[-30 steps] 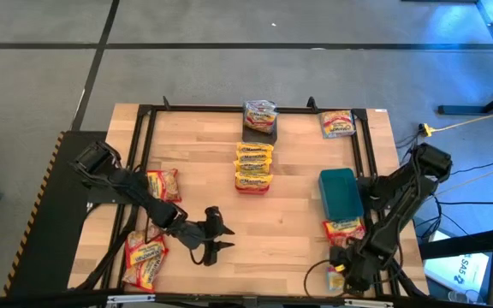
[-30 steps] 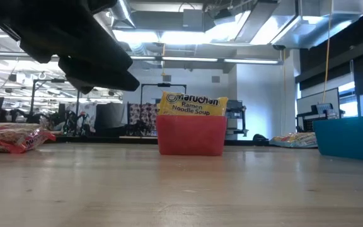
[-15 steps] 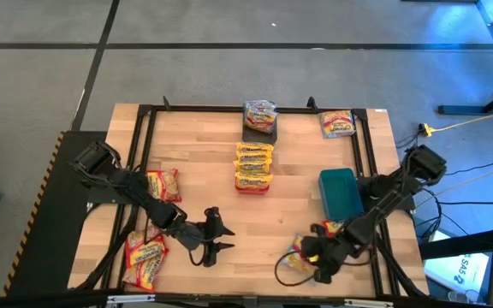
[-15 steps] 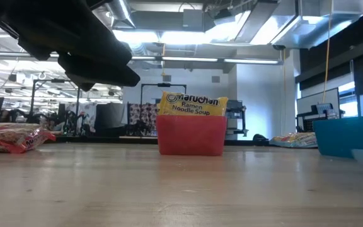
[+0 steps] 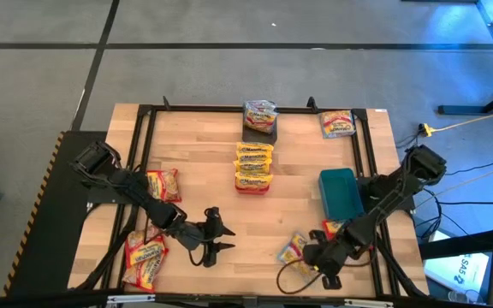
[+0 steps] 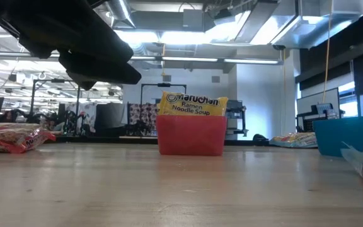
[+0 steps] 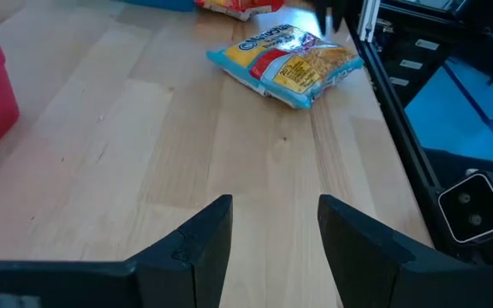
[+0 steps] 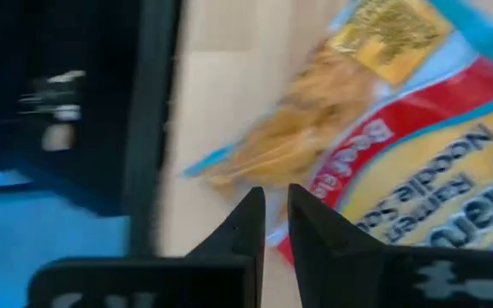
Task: Sort Maruchan noodles
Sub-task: Put the blue noodle pack into the black bin
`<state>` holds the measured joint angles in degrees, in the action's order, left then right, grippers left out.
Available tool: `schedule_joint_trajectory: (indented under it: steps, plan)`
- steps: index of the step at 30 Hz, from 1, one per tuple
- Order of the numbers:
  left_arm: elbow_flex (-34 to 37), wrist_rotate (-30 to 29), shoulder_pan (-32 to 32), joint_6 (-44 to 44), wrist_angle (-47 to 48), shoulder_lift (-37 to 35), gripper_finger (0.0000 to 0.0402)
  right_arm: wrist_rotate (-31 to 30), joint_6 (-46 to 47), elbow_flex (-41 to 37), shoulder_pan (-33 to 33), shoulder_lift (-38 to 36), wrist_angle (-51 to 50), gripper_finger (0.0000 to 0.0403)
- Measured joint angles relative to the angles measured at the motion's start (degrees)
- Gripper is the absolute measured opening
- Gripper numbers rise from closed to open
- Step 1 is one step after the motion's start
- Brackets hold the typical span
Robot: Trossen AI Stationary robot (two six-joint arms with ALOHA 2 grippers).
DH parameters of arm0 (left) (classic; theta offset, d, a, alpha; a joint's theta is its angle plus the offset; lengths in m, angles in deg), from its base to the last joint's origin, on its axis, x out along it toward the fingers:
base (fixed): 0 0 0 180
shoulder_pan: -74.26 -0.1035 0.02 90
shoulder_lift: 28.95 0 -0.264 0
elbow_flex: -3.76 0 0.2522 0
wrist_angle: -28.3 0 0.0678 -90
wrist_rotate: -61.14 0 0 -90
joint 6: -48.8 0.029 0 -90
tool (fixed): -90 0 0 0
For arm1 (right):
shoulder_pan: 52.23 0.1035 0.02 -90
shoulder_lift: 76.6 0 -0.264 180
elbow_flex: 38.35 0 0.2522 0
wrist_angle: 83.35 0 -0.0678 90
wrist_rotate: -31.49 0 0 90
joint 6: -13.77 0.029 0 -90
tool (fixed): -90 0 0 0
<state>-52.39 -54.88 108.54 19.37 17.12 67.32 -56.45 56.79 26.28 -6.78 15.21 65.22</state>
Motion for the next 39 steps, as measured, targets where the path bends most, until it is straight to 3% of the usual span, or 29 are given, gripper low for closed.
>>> schedule_joint_trajectory:
  steps: [5,10,16,19,21,24,28,34,39]
  plan:
    - [0.0,0.0,0.0,0.0,-1.3,0.2,0.017,-11.2,-6.5,-0.1,-0.8,2.9,4.1,0.003]
    - [0.0,0.0,0.0,0.2,-2.4,0.2,0.017,-18.1,-11.7,0.0,-6.9,5.7,7.3,0.003]
    - [0.0,-0.5,-0.2,0.6,-3.2,0.2,0.017,-19.5,-24.4,-0.1,-16.4,8.0,18.6,0.003]
    - [0.0,-2.1,-0.2,1.3,-5.8,1.1,0.017,-19.0,-27.4,0.7,-19.2,6.4,18.2,0.003]
    - [0.0,-2.9,-0.5,2.5,-8.4,2.7,0.017,-18.4,-26.9,0.8,-18.9,3.5,15.5,0.003]
    - [-2.3,-4.5,-1.9,2.8,-10.0,6.2,0.017,-18.0,-18.0,1.0,-17.4,-2.3,5.3,0.003]
    - [-8.3,-3.6,-3.3,8.1,-9.5,11.2,0.017,-23.1,-8.3,-1.7,-15.0,-9.3,-2.0,0.003]
    - [-17.7,-2.2,-3.8,12.2,1.5,16.4,0.017,-11.9,1.7,-11.5,-19.0,-12.9,8.5,0.005]
    - [-20.9,-2.3,-5.2,11.9,3.1,19.7,0.0169,-5.3,3.6,-17.4,-22.8,-11.9,16.0,0.0146]
